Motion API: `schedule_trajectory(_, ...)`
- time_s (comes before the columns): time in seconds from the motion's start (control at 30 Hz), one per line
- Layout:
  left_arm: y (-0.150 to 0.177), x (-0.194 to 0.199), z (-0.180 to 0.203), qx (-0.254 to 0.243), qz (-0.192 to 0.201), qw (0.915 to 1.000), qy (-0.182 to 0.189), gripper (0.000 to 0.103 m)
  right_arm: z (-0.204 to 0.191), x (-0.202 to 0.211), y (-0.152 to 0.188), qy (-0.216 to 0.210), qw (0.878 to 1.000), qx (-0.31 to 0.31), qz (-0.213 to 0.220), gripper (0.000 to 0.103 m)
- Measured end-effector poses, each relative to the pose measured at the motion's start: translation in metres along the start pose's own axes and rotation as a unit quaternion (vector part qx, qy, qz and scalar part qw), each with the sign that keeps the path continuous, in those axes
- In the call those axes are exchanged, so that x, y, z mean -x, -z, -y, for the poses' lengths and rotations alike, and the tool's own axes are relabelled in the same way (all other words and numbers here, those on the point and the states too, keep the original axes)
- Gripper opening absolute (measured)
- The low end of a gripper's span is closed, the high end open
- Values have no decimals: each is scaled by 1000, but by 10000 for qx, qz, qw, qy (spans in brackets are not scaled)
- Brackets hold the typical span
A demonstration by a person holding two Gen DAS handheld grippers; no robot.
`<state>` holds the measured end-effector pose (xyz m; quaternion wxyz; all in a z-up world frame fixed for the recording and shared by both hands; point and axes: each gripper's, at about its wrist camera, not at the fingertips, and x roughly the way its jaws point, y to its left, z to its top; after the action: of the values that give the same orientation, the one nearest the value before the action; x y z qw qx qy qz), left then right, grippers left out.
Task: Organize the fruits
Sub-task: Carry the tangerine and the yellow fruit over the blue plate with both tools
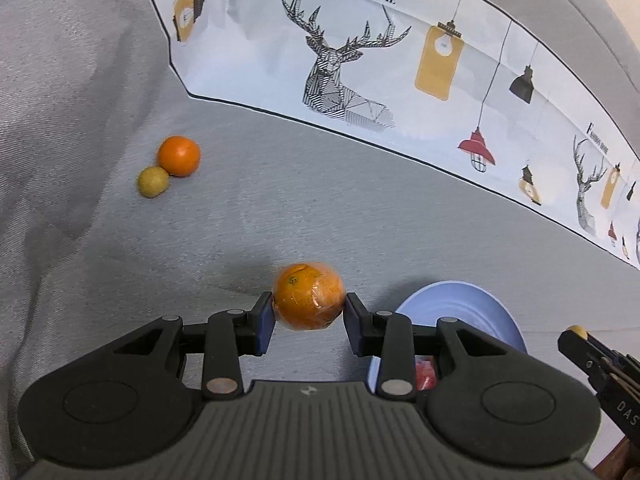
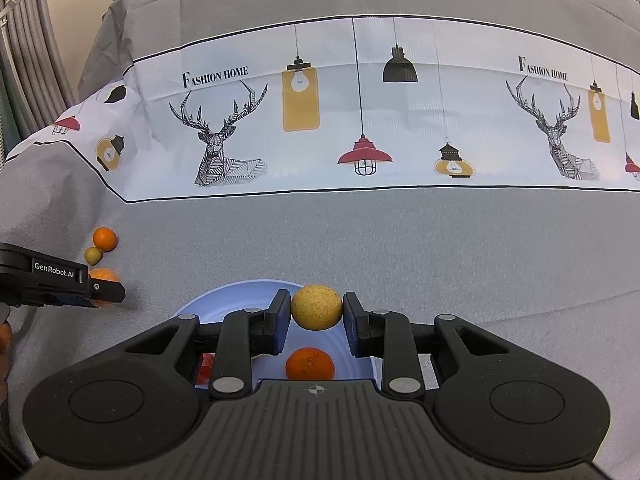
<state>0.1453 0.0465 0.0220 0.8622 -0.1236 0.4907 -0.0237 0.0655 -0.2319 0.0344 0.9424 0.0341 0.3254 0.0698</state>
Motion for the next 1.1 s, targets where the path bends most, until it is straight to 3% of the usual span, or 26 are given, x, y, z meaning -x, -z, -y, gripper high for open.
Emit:
schedule_trajectory(0.2,0,0,7,-99,31,9995,284,41,0,-1,0,-25,10000,4,-16,30)
schedule_trajectory(0.4,4,4,28,-559,134,9962,661,41,-2,-4,1,-119,9998,118,-113,30)
schedule_trajectory(0.63,22,2,63,-1443,-182,9783,1476,41,1,-2,-1,-6,10000,34,-16,30)
schedule_trajectory(0.83,47,-2,89,-2396,-403,9578,1533,41,4,-3,-1,25,10000,-34,-3,30)
schedule_trajectory(1.1,55,-8,91,-2513,-541,9539,1547,41,1,-4,-1,-54,10000,17,-35,30)
